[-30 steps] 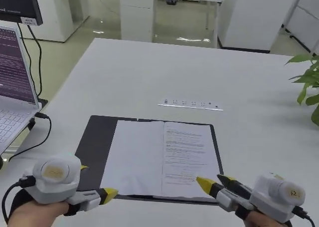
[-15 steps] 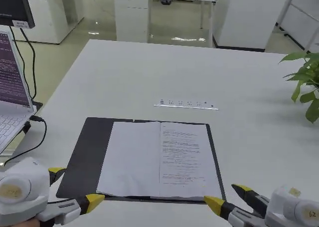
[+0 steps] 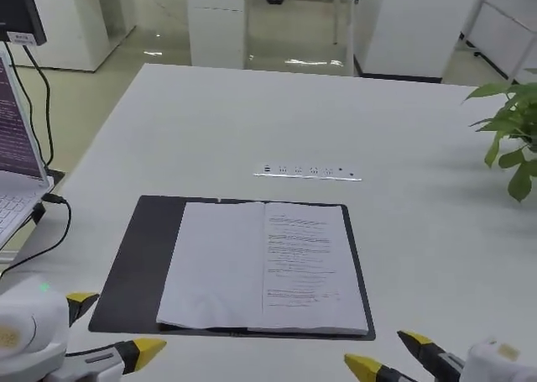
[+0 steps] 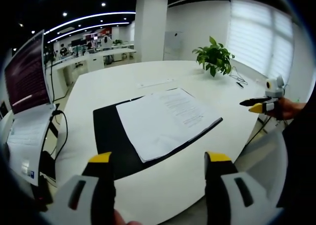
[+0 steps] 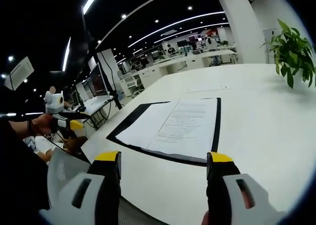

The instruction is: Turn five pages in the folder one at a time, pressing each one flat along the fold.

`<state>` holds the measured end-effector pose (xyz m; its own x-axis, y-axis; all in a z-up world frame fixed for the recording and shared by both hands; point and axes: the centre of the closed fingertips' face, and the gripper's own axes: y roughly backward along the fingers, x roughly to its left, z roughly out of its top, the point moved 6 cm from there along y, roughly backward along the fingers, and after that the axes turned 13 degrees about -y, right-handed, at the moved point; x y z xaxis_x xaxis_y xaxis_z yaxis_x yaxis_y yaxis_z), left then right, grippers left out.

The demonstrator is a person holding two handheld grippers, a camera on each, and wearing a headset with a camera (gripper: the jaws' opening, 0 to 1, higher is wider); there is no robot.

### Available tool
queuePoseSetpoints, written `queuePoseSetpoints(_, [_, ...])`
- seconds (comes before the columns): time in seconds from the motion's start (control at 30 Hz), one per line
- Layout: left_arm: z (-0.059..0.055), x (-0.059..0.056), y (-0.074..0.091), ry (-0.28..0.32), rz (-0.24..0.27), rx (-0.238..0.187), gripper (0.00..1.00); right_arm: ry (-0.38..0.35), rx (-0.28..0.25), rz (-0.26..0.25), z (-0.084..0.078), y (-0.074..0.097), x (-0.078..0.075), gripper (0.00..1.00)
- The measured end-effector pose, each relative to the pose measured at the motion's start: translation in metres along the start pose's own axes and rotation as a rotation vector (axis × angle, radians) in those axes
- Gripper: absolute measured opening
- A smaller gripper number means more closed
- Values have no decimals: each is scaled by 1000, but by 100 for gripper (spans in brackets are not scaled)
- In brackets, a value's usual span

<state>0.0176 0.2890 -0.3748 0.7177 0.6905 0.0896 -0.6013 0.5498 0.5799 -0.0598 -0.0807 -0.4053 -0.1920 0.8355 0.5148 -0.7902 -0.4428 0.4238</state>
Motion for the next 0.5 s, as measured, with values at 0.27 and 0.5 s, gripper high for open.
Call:
queuePoseSetpoints(0.27, [6,-10,-12,-23,-41,11,72,-19,4,6,-2,1,-1,71])
queuePoseSetpoints(0.5, [16,-21,-24,-51,-92,16,71,-50,-2,13,-4,5,-4,72])
